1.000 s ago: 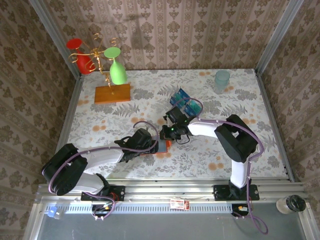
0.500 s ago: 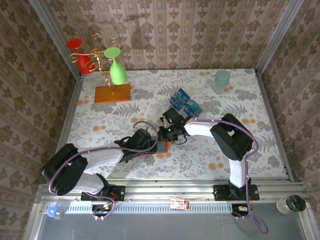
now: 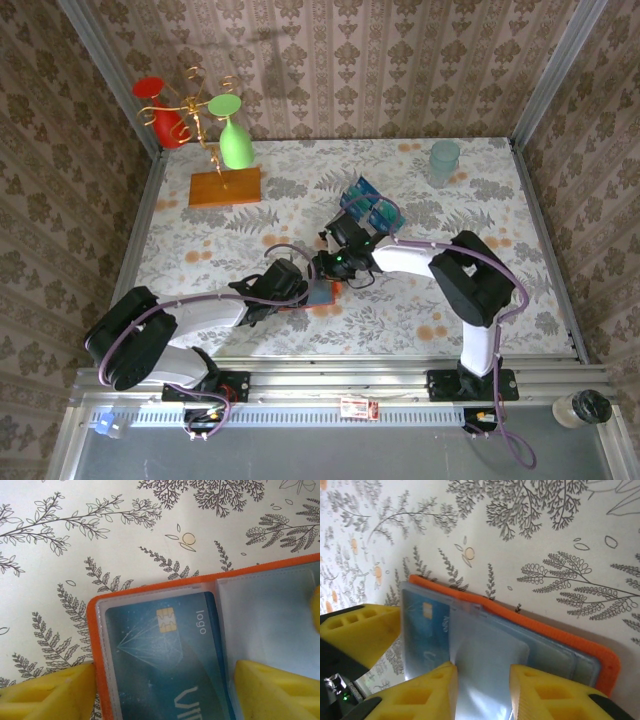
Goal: Put the credit cards into the card holder
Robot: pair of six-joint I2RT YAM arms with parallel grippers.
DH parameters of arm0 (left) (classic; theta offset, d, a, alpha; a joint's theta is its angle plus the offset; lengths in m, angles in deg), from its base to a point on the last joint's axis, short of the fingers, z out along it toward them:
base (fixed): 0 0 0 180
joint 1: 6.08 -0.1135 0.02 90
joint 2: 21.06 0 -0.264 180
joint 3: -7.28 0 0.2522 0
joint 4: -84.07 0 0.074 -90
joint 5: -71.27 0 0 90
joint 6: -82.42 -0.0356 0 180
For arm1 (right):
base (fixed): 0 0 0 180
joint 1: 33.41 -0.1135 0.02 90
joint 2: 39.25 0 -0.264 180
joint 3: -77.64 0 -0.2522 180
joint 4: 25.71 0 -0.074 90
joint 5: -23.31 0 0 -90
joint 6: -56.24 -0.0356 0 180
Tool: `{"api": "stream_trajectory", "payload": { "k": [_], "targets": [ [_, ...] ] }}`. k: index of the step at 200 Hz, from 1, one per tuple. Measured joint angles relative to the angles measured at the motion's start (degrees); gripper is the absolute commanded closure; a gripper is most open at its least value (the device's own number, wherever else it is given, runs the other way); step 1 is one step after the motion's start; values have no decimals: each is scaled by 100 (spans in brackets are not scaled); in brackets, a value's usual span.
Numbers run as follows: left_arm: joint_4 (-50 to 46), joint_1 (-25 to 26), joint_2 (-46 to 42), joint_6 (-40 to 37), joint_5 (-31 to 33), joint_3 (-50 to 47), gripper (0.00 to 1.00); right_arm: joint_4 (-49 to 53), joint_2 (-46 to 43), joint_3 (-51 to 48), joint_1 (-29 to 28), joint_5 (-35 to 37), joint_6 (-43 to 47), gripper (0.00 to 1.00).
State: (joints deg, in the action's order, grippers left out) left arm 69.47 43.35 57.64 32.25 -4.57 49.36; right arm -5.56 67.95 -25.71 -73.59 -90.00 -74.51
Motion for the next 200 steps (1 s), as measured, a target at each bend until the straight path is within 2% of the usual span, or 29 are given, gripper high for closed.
{"api": "stream_trajectory", "payload": {
  "k": [130,200],
  "targets": [
    [28,0,-2,0,13,-20,27,-339,24,-313,4,-122,-295,64],
    [15,0,-94,-2,-85,-22,15,-514,24,-295,15,-490,-468,64]
  ]
}}
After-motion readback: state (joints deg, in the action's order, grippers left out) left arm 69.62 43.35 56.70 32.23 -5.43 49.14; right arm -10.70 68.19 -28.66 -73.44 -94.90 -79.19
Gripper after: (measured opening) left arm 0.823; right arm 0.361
